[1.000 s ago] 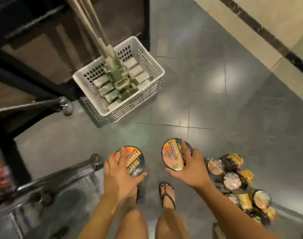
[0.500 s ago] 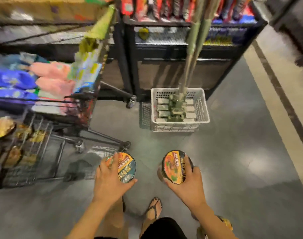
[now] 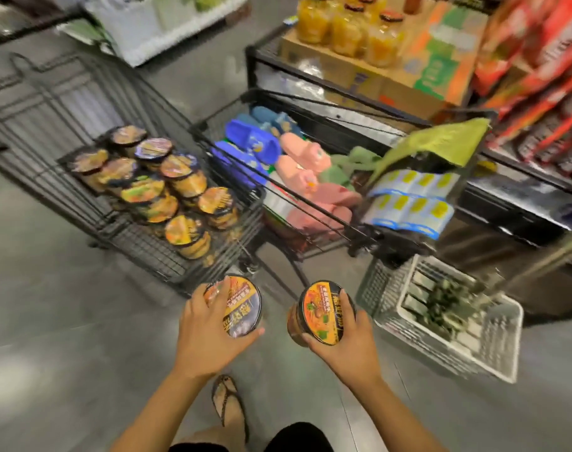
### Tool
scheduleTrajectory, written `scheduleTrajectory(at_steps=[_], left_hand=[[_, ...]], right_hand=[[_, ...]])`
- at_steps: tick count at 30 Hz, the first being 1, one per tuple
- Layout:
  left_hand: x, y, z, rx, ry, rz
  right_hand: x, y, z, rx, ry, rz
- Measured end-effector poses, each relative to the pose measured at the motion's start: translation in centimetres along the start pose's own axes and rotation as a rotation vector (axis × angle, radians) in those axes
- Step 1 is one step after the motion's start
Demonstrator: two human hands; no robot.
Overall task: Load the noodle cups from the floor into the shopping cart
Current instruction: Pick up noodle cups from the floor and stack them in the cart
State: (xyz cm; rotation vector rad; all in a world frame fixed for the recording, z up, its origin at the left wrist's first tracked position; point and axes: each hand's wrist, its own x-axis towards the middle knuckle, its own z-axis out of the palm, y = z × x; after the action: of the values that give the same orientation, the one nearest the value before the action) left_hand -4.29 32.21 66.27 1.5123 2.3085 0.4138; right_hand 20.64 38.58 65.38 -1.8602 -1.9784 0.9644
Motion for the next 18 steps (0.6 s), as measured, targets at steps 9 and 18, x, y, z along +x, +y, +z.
scheduleTrajectory(at_steps=[9, 18], left_hand=[[8.6, -9.2, -7.0, -0.098, 0.096, -0.210], [17.7, -13.0, -6.3, -0.133, 0.087, -0.338]], right_hand=[[8.9, -14.0, 6.0, -0.142, -0.088, -0.161], [22.0, -21.0, 9.1, -0.367, -0.111, -0.331]])
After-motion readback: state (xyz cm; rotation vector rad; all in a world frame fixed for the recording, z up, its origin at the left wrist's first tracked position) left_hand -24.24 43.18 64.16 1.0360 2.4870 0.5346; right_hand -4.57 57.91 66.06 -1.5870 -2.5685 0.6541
